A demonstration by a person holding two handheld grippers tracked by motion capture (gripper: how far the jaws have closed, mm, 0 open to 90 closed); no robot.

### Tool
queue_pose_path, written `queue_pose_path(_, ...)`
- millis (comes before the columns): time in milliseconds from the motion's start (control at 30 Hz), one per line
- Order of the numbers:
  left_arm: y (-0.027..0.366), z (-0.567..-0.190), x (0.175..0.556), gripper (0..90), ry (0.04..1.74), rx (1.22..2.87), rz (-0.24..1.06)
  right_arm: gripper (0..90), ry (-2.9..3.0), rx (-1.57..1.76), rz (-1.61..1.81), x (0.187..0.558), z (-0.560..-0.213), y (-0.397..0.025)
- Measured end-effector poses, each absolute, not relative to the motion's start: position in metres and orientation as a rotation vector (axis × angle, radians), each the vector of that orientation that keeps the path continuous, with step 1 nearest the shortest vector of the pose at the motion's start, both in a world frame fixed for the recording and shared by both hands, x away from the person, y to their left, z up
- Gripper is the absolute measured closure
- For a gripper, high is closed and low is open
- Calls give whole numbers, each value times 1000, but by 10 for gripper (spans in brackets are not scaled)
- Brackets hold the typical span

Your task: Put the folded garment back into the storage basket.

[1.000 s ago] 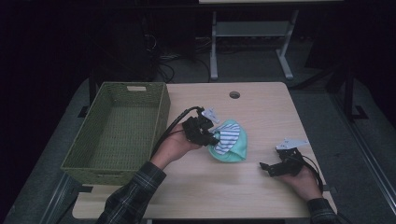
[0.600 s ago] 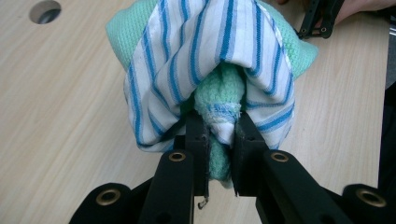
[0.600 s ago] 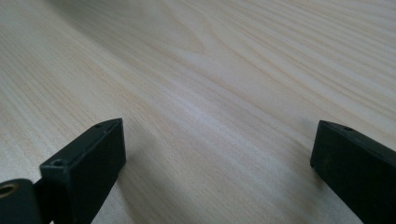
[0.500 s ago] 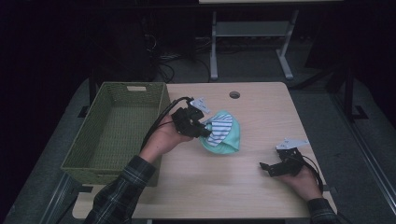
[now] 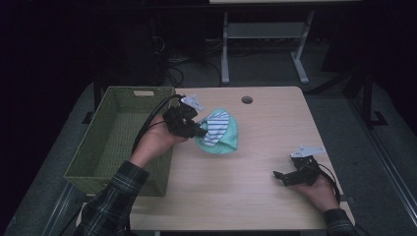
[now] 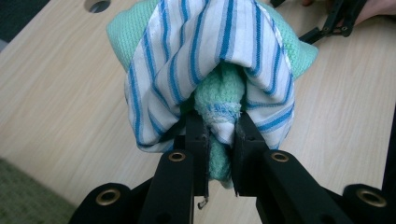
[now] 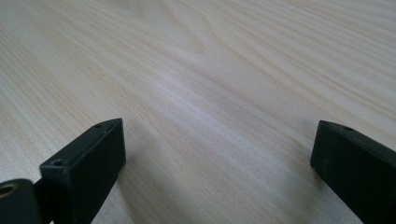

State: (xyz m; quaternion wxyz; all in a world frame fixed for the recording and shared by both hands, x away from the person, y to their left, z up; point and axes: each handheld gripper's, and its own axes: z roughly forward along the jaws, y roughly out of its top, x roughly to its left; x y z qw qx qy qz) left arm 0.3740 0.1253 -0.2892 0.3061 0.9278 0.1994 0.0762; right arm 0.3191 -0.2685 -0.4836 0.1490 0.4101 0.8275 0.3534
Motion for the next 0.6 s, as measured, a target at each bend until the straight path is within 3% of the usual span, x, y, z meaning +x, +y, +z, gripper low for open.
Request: queue_pose_path(600,174,-269,371,790,667,2420,283,29,2379,1180,1016,319,-484,-269)
